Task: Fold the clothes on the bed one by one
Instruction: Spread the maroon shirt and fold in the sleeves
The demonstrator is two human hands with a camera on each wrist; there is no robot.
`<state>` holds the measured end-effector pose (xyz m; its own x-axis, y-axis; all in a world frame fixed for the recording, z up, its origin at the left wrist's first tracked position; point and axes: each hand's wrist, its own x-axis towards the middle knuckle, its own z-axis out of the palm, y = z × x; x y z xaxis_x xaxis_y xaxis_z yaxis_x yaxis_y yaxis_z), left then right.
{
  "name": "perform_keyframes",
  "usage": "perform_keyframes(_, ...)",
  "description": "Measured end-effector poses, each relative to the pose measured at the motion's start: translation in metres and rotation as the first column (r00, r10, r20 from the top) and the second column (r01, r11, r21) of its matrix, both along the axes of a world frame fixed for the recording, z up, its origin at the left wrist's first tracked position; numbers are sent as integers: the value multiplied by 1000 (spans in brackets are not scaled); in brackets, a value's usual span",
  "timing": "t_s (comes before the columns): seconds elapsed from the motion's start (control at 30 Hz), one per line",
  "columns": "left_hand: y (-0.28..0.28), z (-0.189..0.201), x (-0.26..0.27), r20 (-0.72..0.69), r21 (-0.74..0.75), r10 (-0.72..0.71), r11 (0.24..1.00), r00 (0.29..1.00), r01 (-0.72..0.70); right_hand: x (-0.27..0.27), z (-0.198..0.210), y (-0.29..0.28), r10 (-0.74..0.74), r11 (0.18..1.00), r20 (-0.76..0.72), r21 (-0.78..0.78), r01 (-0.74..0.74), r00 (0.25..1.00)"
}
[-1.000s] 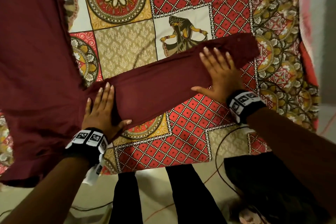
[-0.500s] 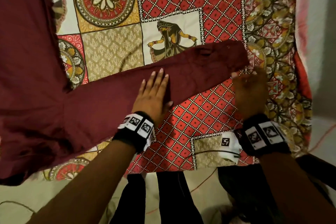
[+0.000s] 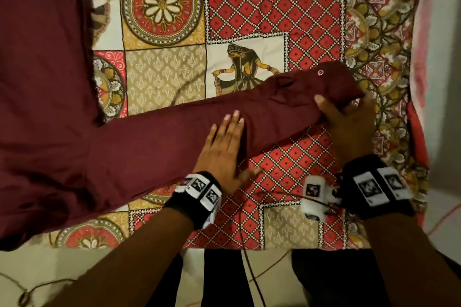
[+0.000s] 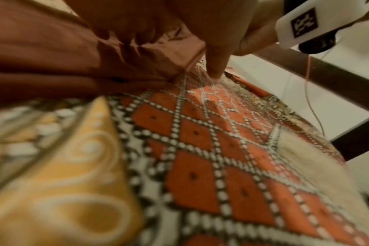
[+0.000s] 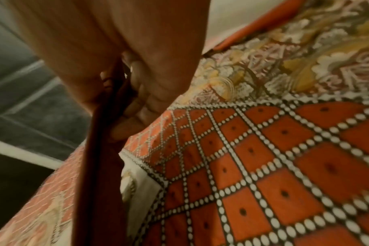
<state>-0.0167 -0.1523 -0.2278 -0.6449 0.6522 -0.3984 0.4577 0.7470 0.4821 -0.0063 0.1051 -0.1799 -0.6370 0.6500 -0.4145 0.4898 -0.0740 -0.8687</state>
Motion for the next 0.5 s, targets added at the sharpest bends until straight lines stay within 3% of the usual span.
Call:
perform_keyframes(0.07, 22, 13, 10, 60, 150, 79, 985, 995, -87, 1, 27, -9, 42, 999, -131, -2, -43, 990)
perform_keyframes(0.2, 56, 53, 3, 152, 324, 380, 853, 912, -409, 5, 66, -32, 241, 963, -175, -78, -258, 955)
perform_keyframes(0.3, 57, 71, -21, -11, 380, 467, 820, 884, -428, 3, 85, -30, 398, 879, -168, -213, -427, 902)
perform_keyframes(0.37, 48, 78, -35, -48, 398, 472, 817, 880, -417, -8, 90, -22, 536, 817, -186, -132, -561, 824)
perform_keyframes(0.43, 34, 81, -45, 89, 391, 454, 803, 886, -451, -25, 84, -16, 613, 789, -143, 52, -612, 777)
perform_keyframes(0.5, 19, 80, -52, 282, 385, 467, 745, 838, -544, -47, 75, -14, 654, 750, -49, 173, -638, 755)
